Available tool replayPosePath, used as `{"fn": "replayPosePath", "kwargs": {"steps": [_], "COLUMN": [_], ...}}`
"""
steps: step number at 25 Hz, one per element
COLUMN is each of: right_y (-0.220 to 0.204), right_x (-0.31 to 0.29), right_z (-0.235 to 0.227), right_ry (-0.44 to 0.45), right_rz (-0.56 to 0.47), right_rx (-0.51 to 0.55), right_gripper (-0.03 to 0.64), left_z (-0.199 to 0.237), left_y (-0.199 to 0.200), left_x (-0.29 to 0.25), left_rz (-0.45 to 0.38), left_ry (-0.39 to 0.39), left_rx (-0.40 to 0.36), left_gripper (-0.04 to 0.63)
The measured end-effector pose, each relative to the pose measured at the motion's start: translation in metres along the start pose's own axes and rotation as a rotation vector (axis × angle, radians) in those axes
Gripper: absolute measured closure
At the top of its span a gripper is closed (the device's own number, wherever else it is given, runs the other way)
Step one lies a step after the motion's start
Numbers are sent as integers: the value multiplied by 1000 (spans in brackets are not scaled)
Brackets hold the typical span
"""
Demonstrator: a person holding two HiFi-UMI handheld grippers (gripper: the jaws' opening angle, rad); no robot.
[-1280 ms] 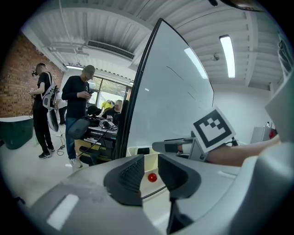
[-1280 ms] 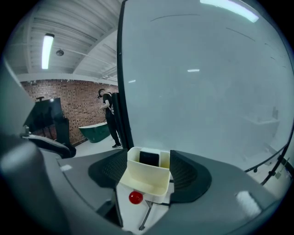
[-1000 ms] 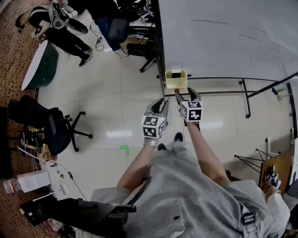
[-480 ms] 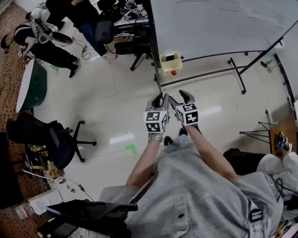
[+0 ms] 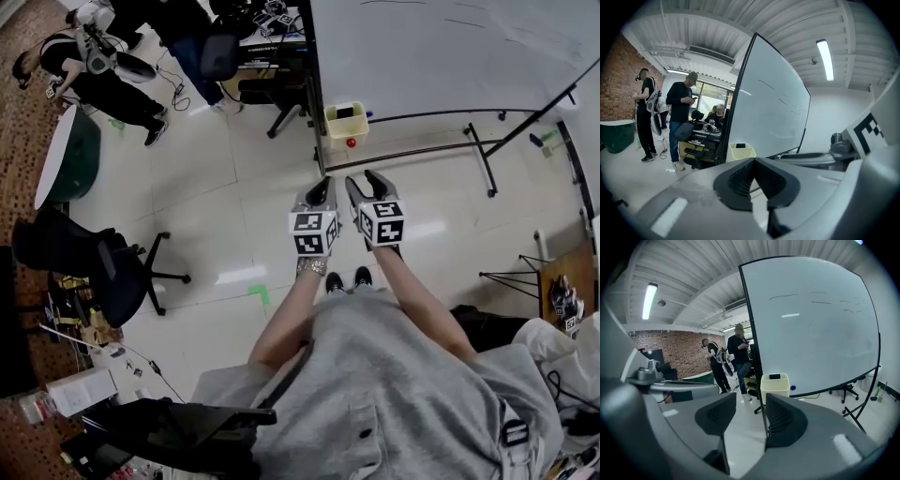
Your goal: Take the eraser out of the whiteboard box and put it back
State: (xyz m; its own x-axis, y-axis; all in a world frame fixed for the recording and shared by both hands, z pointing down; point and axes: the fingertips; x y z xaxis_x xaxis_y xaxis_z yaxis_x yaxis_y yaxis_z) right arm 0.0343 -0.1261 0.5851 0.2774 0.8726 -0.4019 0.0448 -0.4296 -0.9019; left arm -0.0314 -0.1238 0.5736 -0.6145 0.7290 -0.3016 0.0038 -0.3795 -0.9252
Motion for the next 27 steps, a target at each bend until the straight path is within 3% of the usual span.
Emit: {"fn": "replayPosePath", "kwargs": {"steps": [3,8,27], "right_y": [5,15,22], "right_x": [2,8,0], "right_z": [-6,-13,-11], "right_ry": [5,22,69], "right_rz": [-16,-32,-13], "right_rx": [-8,-6,-7], "right_gripper": [508,562,597], "left_z": [-16,-31,-23], "left_y": [2,12,15], "left_x": [-9,-18,-21], "left_rz": [2,-11,7], "left_ry": [-13,-22,2], "left_rx": [-23,-41,-52], "left_gripper": [592,592,592]}}
Point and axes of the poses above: the fingertips, and each gripper's own axes: x backward along the fingers, z to its left, y out of its top, and after that the axes turned 6 degrees about -y, right-handed
